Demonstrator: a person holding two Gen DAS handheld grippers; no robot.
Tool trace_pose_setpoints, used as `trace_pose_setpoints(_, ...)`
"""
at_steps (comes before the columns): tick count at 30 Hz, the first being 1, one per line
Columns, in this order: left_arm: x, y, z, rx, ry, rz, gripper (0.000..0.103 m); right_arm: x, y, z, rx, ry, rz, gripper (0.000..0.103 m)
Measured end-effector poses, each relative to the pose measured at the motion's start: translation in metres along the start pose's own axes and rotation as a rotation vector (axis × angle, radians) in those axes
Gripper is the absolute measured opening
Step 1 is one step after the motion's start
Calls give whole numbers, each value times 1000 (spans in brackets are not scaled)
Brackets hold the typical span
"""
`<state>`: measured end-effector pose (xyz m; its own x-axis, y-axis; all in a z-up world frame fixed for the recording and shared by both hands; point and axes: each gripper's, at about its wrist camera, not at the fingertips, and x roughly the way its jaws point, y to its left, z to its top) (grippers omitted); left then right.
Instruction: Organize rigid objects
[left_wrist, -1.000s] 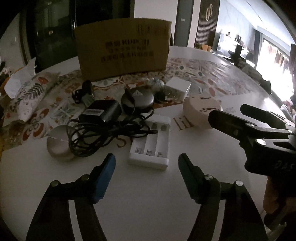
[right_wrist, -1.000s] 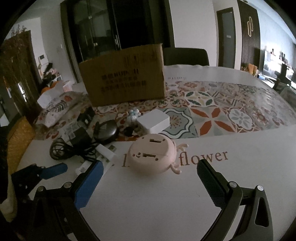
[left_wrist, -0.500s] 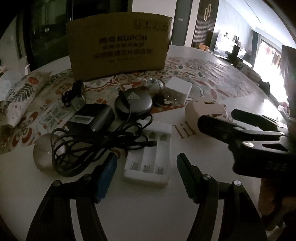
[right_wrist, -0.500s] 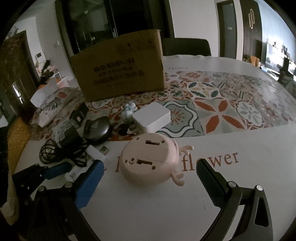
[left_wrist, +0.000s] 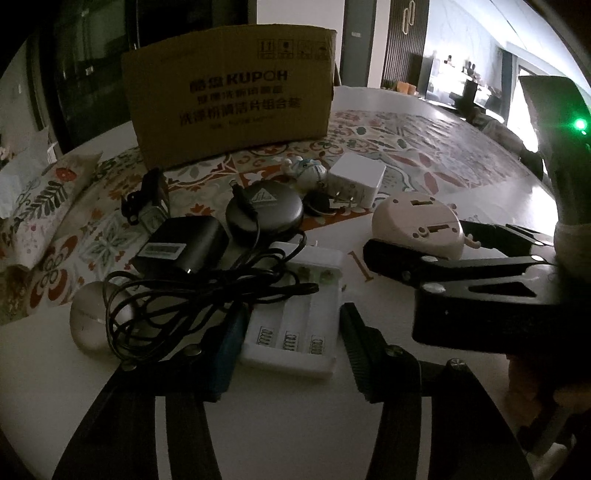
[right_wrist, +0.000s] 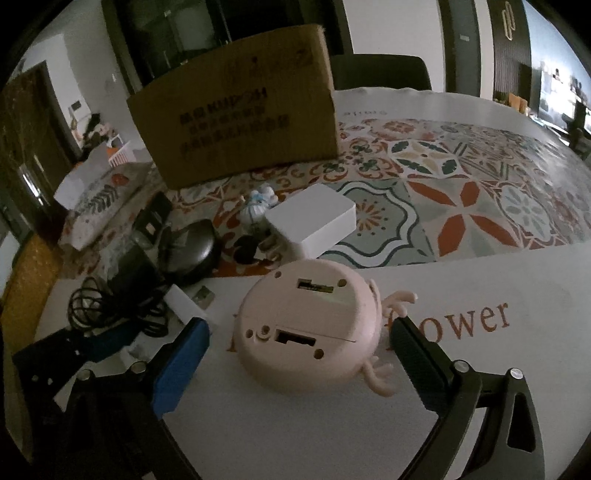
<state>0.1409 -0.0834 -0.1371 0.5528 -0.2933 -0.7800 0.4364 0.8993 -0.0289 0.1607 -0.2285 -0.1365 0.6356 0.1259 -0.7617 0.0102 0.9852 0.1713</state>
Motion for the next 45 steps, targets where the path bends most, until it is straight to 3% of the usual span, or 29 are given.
trace_pose_setpoints(7, -5, -1, -4, -10, 5, 2, 48, 1, 2, 2, -35, -1, -33, 74)
trace_pose_setpoints(17, -19, -13, -17, -7, 15, -73, 48, -19, 0, -14, -39, 6, -39, 74)
trace_pose_setpoints(22, -32, -32, -18, 46, -20, -98, 47, -44, -9, -23, -26, -18, -76, 74)
trace_pose_setpoints(31, -58, -41, -16, 65, -106, -63, 47, -80, -11, -27, -24, -93, -108, 74)
trace_pose_setpoints(45, -78, -30, -10, 26, -195, -37, 46, -95, 1, -28, -31, -139, -88, 74)
